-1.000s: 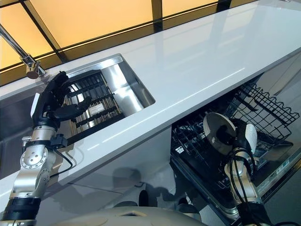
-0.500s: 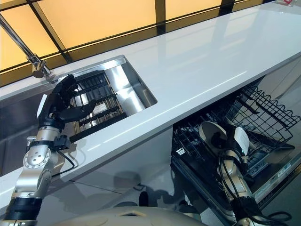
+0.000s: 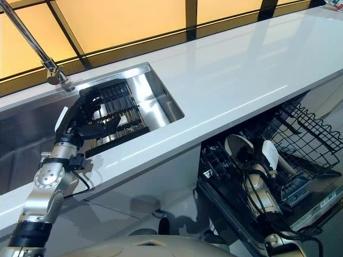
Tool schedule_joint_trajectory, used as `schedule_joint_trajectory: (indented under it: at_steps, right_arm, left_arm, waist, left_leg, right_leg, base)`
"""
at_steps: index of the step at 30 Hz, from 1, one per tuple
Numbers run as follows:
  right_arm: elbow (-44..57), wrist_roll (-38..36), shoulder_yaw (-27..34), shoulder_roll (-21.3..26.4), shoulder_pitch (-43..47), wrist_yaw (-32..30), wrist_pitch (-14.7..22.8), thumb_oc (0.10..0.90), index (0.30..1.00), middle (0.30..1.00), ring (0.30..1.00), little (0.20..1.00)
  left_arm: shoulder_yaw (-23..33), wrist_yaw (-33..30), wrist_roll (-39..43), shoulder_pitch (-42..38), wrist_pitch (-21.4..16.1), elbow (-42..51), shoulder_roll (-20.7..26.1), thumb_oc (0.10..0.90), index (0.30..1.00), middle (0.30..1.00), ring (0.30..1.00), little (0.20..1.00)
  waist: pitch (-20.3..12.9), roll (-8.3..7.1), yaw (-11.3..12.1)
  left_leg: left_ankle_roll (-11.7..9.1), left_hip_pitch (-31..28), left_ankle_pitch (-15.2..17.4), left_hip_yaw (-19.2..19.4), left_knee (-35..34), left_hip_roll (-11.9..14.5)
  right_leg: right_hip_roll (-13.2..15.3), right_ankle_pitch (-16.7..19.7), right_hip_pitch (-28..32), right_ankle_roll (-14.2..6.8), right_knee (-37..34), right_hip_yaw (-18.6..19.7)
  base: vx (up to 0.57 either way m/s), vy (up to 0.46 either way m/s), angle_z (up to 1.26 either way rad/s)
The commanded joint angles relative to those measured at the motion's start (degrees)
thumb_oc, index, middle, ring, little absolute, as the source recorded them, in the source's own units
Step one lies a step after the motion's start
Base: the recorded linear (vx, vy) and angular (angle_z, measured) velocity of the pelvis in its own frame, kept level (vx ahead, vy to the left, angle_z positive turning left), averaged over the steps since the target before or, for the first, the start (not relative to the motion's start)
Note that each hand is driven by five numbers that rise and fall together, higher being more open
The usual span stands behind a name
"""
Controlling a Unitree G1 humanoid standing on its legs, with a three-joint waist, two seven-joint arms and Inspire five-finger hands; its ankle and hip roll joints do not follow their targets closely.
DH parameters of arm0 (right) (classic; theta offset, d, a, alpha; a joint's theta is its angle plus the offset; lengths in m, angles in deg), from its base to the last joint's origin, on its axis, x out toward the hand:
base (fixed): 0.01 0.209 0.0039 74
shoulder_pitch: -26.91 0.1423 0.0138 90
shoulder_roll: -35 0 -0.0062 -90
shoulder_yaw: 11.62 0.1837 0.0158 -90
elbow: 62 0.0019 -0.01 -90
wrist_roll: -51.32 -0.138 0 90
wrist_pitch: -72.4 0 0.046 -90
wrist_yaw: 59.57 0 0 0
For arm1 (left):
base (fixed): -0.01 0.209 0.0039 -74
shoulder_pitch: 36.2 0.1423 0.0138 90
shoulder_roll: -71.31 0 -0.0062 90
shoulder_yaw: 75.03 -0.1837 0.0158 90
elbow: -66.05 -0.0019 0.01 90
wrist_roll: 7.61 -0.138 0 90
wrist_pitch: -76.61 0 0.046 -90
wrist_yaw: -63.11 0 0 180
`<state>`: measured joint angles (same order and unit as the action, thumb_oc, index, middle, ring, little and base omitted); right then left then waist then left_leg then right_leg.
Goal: Pick up plates and place into dishwasher.
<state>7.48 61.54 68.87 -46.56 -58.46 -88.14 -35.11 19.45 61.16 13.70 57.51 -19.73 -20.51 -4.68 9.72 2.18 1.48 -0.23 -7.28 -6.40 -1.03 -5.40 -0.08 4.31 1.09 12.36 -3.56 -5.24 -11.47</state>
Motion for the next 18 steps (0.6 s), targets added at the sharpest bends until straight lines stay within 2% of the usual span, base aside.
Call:
schedule_joint_trajectory:
  at_steps: [1, 13, 18]
  right_arm:
    - [0.96, 0.38, -1.18, 0.71, 4.63, -2.63, 3.24, 0.800, 0.900, 0.900, 0.900, 0.900]
    - [10.56, -0.40, 3.75, 0.37, 0.60, -2.39, 9.86, 0.800, 0.900, 0.900, 0.900, 0.900]
    - [14.74, -1.54, 5.82, 1.43, 0.06, -1.59, 11.23, 0.800, 0.900, 0.900, 0.900, 0.900]
  left_arm:
    - [1.86, -0.37, 0.40, -6.78, -4.44, 1.67, 3.09, 0.800, 0.900, 0.900, 0.900, 0.900]
    - [3.42, -1.72, 0.29, -5.43, -6.07, 1.75, 2.11, 0.800, 0.900, 0.900, 0.900, 0.900]
    - [4.17, -3.14, 0.07, -5.32, -6.54, 1.39, 2.42, 0.800, 0.900, 0.900, 0.900, 0.900]
  waist:
    - [-1.16, -0.13, 1.19]
    - [-1.14, -0.70, -0.50]
    - [-1.20, -0.95, -1.17]
  left_leg:
    - [2.88, -4.16, 8.35, 2.58, 0.40, -3.84]
    - [2.94, -4.47, 8.50, 3.52, 0.40, -3.62]
    - [2.87, -4.56, 8.61, 4.20, 0.40, -3.49]
  right_leg:
    - [-2.68, -1.09, -1.11, 0.07, 1.66, -0.60]
    - [-3.01, -1.05, -1.14, -0.12, 1.57, 0.20]
    - [-3.13, -0.99, -1.19, -0.21, 1.40, 0.65]
  base:
    - [0.00, 0.004, 0.03]
    - [0.00, 0.001, -0.01]
    - [-0.02, 0.005, -0.05]
